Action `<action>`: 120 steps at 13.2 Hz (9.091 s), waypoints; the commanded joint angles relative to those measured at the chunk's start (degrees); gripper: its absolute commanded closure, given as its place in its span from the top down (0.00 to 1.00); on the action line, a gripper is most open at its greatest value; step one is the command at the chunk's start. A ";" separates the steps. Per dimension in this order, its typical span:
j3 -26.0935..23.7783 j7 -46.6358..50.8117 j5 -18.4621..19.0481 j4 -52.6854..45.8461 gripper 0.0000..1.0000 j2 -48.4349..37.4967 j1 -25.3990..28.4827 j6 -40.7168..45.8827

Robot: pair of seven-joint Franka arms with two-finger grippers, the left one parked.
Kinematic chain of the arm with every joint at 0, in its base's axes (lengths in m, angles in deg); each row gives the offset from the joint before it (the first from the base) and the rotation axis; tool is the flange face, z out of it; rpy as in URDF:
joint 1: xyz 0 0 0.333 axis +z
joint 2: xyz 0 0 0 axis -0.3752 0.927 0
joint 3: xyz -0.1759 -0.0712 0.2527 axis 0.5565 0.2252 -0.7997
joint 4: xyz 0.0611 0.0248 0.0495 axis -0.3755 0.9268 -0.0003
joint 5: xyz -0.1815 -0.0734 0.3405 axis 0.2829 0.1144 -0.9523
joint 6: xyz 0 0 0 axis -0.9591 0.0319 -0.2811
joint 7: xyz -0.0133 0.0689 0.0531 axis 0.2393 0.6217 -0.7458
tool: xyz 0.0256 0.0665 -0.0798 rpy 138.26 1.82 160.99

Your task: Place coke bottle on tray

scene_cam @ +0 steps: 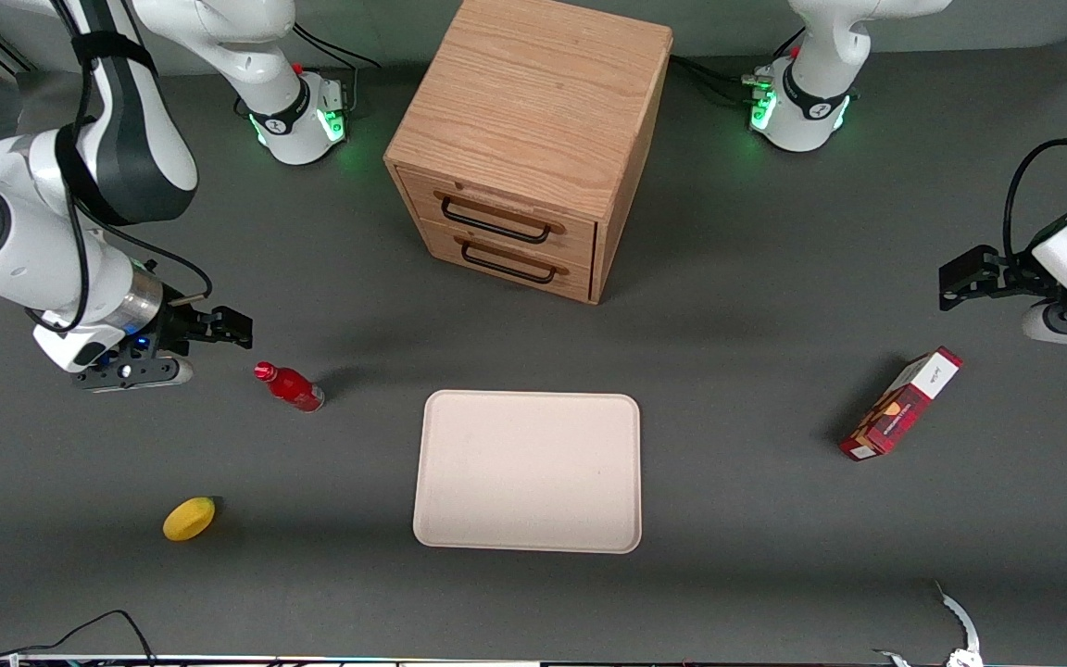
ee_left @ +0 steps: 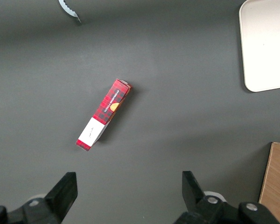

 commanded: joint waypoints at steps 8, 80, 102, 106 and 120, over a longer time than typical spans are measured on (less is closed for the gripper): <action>-0.55 -0.98 1.93 10.18 1.00 3.20 0.00 -18.37; 7.71 23.89 7.11 -59.41 0.03 48.20 27.77 -2.65; 5.09 18.54 6.67 -50.67 1.00 31.46 21.11 14.91; -2.38 15.29 6.76 -29.57 1.00 14.92 9.08 12.29; -10.75 5.08 6.67 -25.83 1.00 -0.84 -8.35 25.99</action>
